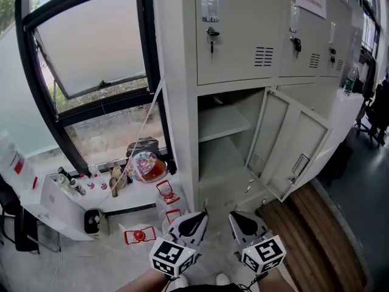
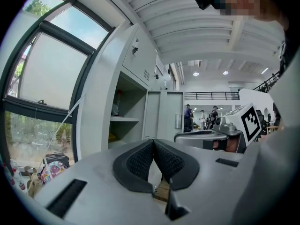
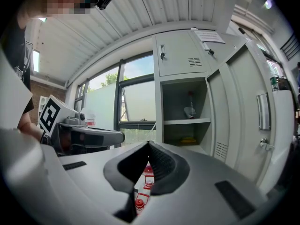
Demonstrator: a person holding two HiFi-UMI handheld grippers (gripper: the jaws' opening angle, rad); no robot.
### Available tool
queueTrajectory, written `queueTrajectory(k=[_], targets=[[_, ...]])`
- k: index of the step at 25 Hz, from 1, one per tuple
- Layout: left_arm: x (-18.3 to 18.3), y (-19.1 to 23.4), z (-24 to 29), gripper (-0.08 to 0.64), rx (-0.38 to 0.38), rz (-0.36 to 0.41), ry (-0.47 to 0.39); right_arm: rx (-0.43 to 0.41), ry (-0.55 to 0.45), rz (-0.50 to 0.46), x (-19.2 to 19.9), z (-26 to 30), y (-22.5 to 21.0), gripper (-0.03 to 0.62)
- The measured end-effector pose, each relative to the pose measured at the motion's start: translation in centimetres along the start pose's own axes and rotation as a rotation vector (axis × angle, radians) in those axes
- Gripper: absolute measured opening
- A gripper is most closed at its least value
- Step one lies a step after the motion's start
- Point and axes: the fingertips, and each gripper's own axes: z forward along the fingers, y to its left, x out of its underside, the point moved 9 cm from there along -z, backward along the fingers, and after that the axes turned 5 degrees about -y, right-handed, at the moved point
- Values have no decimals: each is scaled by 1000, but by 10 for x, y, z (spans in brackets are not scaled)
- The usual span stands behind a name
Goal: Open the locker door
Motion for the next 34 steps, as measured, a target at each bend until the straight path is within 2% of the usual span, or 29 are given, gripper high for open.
queueTrajectory(k=[34], targets=[[-1, -3, 10, 17, 13, -9, -9, -10, 18, 2, 0, 2, -7, 54]])
